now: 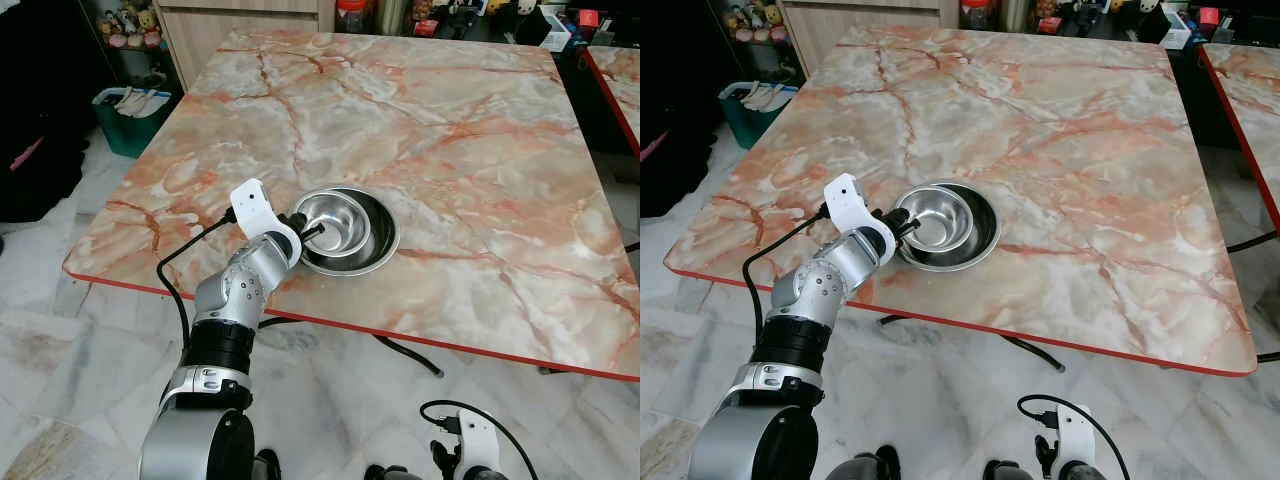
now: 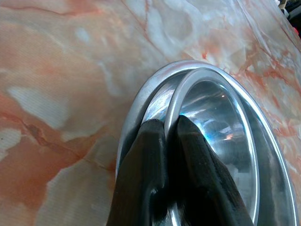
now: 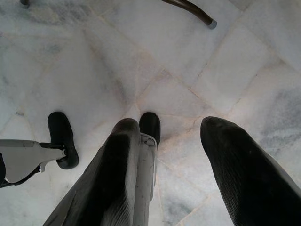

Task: Setting the table

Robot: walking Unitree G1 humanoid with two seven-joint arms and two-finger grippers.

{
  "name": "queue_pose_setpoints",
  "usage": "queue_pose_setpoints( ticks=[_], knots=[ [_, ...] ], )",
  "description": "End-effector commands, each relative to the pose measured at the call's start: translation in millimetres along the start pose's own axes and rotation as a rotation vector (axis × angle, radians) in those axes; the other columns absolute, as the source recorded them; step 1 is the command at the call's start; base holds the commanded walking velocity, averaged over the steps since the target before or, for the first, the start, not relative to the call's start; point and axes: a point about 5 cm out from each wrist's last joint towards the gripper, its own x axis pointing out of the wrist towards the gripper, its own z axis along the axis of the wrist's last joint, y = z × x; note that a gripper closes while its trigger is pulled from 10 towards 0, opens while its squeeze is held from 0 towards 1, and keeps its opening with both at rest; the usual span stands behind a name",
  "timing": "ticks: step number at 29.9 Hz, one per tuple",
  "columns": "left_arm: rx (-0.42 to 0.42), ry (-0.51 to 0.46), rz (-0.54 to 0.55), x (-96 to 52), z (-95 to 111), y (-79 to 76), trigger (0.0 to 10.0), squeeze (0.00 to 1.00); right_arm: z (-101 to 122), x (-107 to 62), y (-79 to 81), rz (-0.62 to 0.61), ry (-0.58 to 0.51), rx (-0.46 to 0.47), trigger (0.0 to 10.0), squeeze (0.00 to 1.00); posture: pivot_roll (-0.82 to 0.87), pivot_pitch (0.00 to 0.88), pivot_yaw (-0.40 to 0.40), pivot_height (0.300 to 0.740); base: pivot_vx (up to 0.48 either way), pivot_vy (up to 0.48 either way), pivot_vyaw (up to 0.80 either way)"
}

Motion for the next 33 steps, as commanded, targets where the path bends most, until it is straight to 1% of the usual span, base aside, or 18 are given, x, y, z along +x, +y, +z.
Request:
queue_pose_setpoints(
  ticks=[1, 3, 4, 5, 7, 8, 11, 12, 16, 17, 18, 19, 20, 22, 23, 24, 29, 33],
  knots=[
    [-0.015, 0.035, -0.054, 1.5, -7.5, -19.8, 10.0, 0.64, -9.0, -1.5, -0.1, -0.003, 0.027, 0.01, 10.0, 0.0, 0.04, 0.183, 0.028, 0.74, 0.0, 0.0, 0.0],
    [-0.013, 0.036, -0.055, 1.4, -7.4, -20.2, 10.0, 0.64, -9.0, -1.5, -0.1, -0.003, 0.027, 0.01, 10.0, 0.0, 0.04, 0.183, 0.028, 0.74, 0.0, 0.0, 0.0],
    [-0.012, 0.037, -0.059, 1.2, -7.2, -20.6, 10.0, 0.56, -8.9, -1.5, -0.1, -0.003, 0.027, 0.01, 10.0, 0.0, 0.04, 0.183, 0.028, 0.74, 0.0, 0.0, 0.0],
    [-0.01, 0.037, -0.063, 1.0, -7.0, -21.0, 10.0, 0.44, -8.9, -1.5, -0.1, -0.003, 0.027, 0.009, 10.0, 0.0, 0.04, 0.183, 0.028, 0.74, 0.0, 0.0, 0.0],
    [-0.01, 0.038, -0.063, 0.9, -6.9, -21.0, 10.0, 0.44, -8.9, -1.5, -0.1, -0.003, 0.027, 0.009, 10.0, 0.0, 0.04, 0.183, 0.028, 0.74, 0.0, 0.0, 0.0],
    [-0.008, 0.038, -0.064, 0.9, -6.9, -21.0, 10.0, 0.02, -8.9, -1.5, -0.1, -0.002, 0.027, 0.009, 10.0, 0.0, 0.04, 0.183, 0.028, 0.74, 0.0, 0.0, 0.0],
    [0.002, 0.049, -0.08, -0.4, -7.9, -22.4, 10.0, 0.06, -8.7, -1.5, -0.2, -0.002, 0.027, 0.009, 10.0, 0.0, 0.04, 0.183, 0.026, 0.74, 0.0, 0.0, 0.0],
    [0.002, 0.05, -0.085, -1.0, -7.6, -23.2, 10.0, 0.23, -8.6, -1.4, -0.2, -0.002, 0.027, 0.008, 10.0, 0.0, 0.04, 0.183, 0.026, 0.74, 0.0, 0.0, 0.0],
    [0.007, 0.051, -0.085, -1.2, -6.8, -23.1, 10.0, 0.18, -8.5, -1.4, -0.2, -0.002, 0.027, 0.008, 10.0, 0.0, 0.04, 0.183, 0.026, 0.74, 0.0, 0.0, 0.0],
    [0.011, 0.051, -0.089, -1.5, -6.3, -23.4, 10.0, 0.26, -8.5, -1.4, -0.3, -0.002, 0.027, 0.008, 10.0, 0.0, 0.04, 0.183, 0.025, 0.74, 0.0, 0.0, 0.0],
    [0.015, 0.051, -0.094, -1.9, -5.7, -23.9, 10.0, 0.26, -8.4, -1.4, -0.3, -0.002, 0.027, 0.008, 10.0, 0.0, 0.04, 0.182, 0.026, 0.74, 0.0, 0.0, 0.0],
    [0.016, 0.051, -0.1, -2.3, -5.2, -24.4, 10.0, 0.92, -8.4, -1.4, -0.3, -0.002, 0.027, 0.008, 10.0, 0.0, 0.04, 0.183, 0.026, 0.74, 0.0, 0.0, 0.0],
    [0.018, 0.05, -0.105, -2.7, -4.7, -24.9, 10.0, 1.0, -8.4, -1.4, -0.3, -0.002, 0.027, 0.008, 10.0, 0.0, 0.04, 0.183, 0.026, 0.74, 0.0, 0.0, 0.0],
    [0.024, 0.049, -0.108, -3.5, -3.6, -25.6, 10.0, 1.0, -8.4, -1.4, -0.3, -0.001, 0.027, 0.007, 10.0, 0.0, 0.04, 0.182, 0.025, 0.74, 0.0, 0.0, 0.0],
    [0.03, 0.046, -0.105, -3.9, -2.3, -25.5, 10.0, 0.63, -8.2, -1.4, -0.3, -0.001, 0.027, 0.007, 10.0, 0.0, 0.04, 0.182, 0.025, 0.74, 0.0, 0.0, 0.0],
    [0.041, 0.04, -0.099, -4.6, 0.0, -24.6, 10.0, 0.0, -8.2, -1.4, -0.3, -0.001, 0.027, 0.007, 10.0, 0.0, 0.04, 0.182, 0.025, 0.74, 0.0, 0.0, 0.0],
    [0.054, 0.025, -0.098, -7.6, 6.5, -22.9, 10.0, 0.0, -8.1, -1.3, -0.1, -0.001, 0.027, 0.008, 10.0, 0.0, 0.05, 0.182, 0.024, 0.74, 0.0, 0.0, 0.0],
    [0.163, -0.017, -0.07, -11.9, 18.5, -18.9, 10.0, 0.0, -7.9, -1.3, 0.1, 0.0, 0.027, 0.006, 10.0, 0.0, 0.05, 0.182, 0.024, 0.74, 0.0, 0.0, 0.0]
  ],
)
